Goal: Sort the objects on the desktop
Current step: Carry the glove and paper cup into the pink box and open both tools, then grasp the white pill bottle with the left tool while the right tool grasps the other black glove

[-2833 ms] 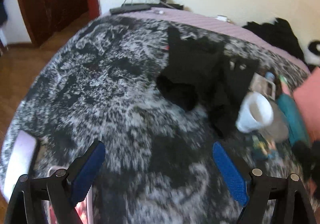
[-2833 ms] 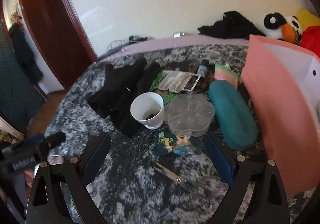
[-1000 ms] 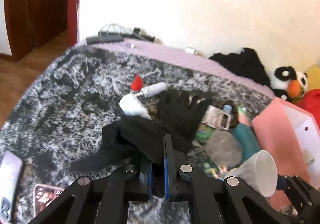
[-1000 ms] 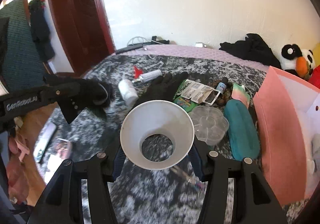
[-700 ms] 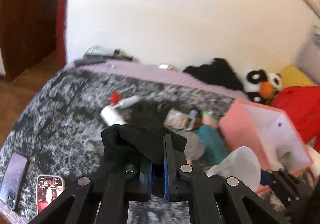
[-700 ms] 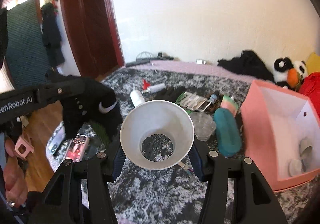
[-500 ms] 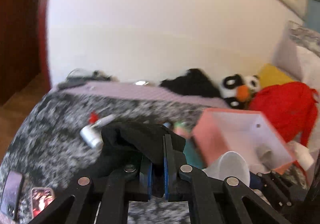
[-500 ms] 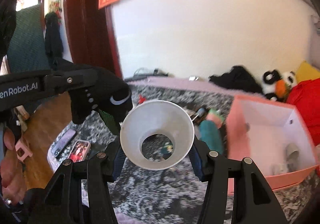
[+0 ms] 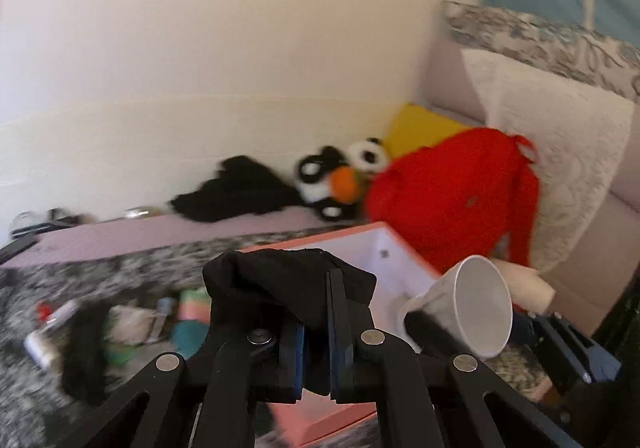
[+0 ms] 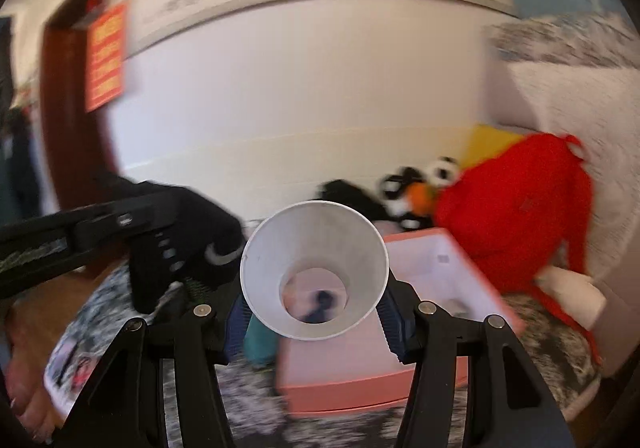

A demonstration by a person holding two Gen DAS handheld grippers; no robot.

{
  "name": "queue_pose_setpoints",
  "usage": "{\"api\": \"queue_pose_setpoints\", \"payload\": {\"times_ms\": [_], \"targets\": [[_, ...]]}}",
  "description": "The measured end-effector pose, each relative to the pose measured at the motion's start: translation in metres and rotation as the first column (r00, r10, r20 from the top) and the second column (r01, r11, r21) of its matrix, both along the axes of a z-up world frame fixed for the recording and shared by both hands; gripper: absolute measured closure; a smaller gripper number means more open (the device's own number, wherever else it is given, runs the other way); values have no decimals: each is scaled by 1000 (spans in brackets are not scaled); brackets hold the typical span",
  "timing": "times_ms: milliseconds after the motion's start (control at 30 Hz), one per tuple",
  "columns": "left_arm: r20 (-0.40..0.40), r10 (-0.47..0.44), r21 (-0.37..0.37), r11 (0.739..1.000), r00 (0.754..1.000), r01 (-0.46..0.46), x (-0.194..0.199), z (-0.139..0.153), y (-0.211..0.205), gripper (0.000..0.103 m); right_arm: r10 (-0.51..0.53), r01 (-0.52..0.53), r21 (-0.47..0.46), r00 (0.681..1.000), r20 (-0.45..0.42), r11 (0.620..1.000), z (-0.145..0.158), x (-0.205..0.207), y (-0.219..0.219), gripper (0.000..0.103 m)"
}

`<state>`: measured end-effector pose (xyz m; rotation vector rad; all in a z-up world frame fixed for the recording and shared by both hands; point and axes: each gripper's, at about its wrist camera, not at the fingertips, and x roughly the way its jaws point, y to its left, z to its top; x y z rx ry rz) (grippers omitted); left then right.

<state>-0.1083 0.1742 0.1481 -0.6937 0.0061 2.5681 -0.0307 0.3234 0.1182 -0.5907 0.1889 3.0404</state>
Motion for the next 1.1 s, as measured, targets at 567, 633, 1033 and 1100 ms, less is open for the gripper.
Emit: {"api": "queue_pose_setpoints", "payload": {"times_ms": [567, 633, 1033, 1100], "targets": [[83, 49, -154, 987, 995, -36, -85, -82, 66, 6, -141, 94, 135, 907, 398, 986, -95, -122, 82, 6], [102, 74, -144, 988, 992, -58, -83, -86, 49, 6, -135, 94, 126, 916, 377, 988, -89, -115, 72, 6], [175, 371, -168, 924, 912, -344, -55, -118, -140, 6, 113, -119, 16, 973, 201, 993, -41, -99, -64, 3], [196, 432, -172, 899, 880, -403, -52, -126, -177, 6, 181, -185, 4, 963, 201, 983, -46, -103, -99, 3]]}}
